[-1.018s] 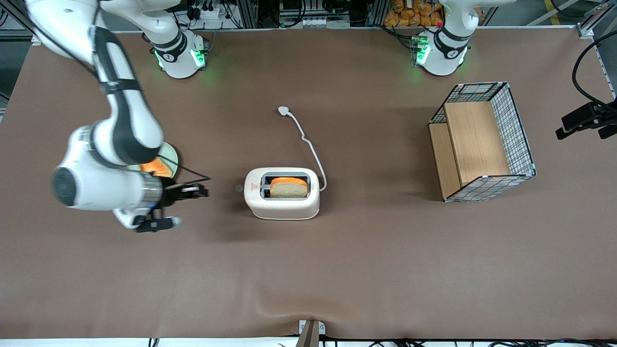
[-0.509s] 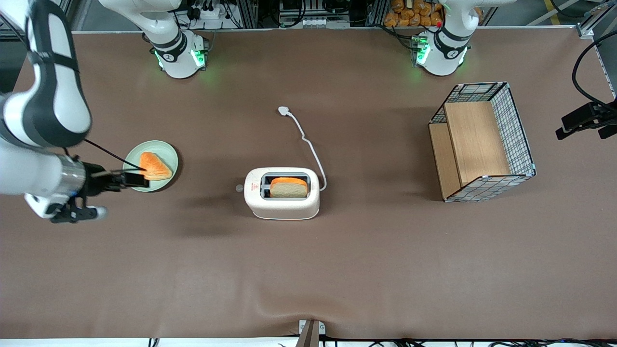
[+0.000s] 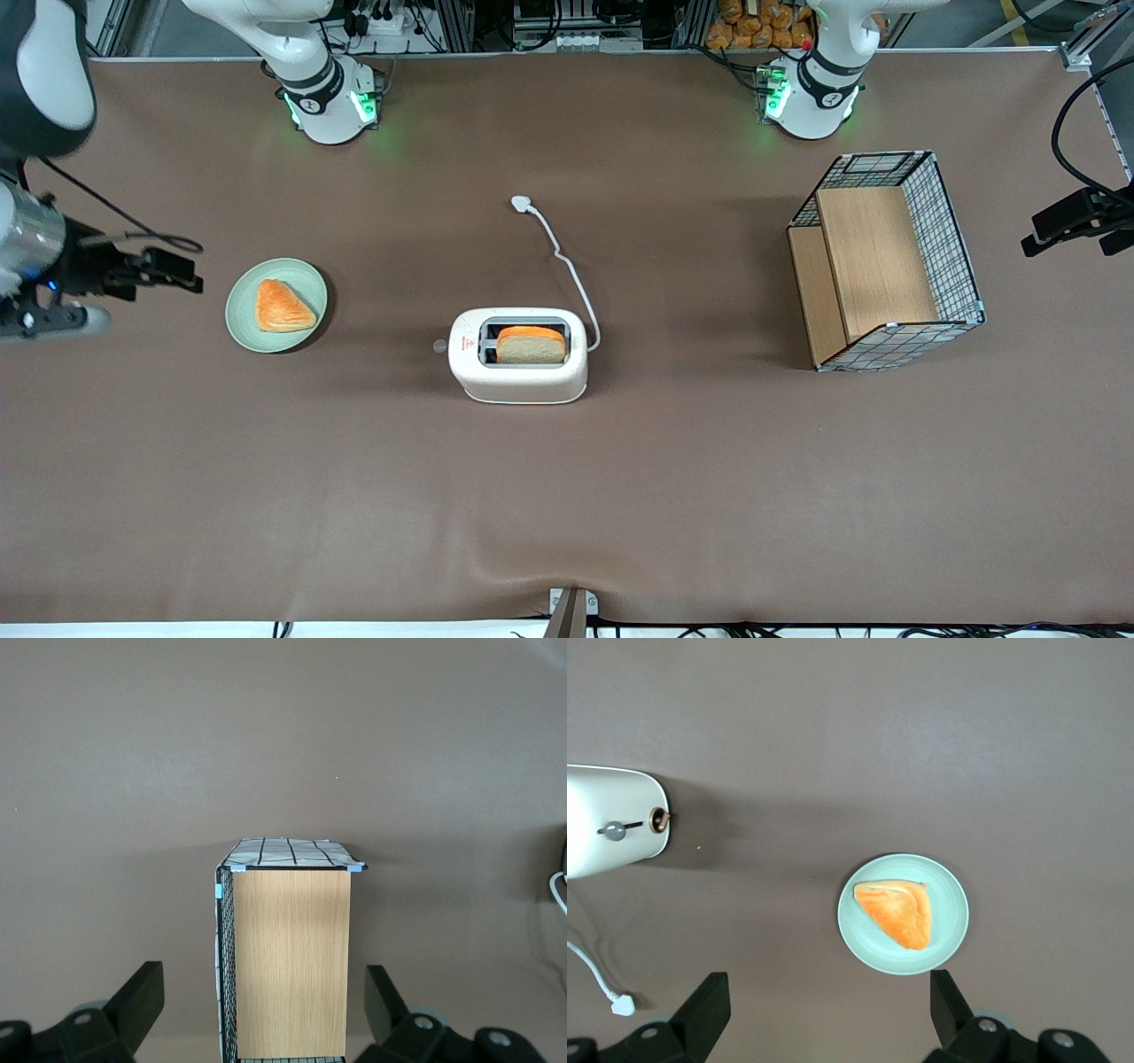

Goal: Press toaster button with right arm

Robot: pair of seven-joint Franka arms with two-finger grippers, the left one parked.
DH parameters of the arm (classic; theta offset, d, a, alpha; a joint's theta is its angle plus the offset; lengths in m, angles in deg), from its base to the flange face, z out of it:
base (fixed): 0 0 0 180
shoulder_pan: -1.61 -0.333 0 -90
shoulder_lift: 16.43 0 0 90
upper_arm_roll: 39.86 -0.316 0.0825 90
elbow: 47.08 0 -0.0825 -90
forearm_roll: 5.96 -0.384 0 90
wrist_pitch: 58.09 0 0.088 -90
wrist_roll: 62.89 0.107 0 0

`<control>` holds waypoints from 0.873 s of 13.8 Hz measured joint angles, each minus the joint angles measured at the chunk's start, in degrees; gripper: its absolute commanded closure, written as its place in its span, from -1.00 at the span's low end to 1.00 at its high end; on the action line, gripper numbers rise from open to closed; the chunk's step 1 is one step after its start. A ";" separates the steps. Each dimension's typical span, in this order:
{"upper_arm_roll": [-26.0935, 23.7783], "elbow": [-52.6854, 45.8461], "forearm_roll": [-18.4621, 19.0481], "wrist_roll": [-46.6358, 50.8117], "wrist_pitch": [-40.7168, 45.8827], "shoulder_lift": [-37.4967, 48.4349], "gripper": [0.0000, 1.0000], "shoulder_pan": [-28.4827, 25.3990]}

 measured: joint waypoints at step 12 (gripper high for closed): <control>7.07 -5.90 0.68 5.71 10.46 3.92 -1.00 -1.89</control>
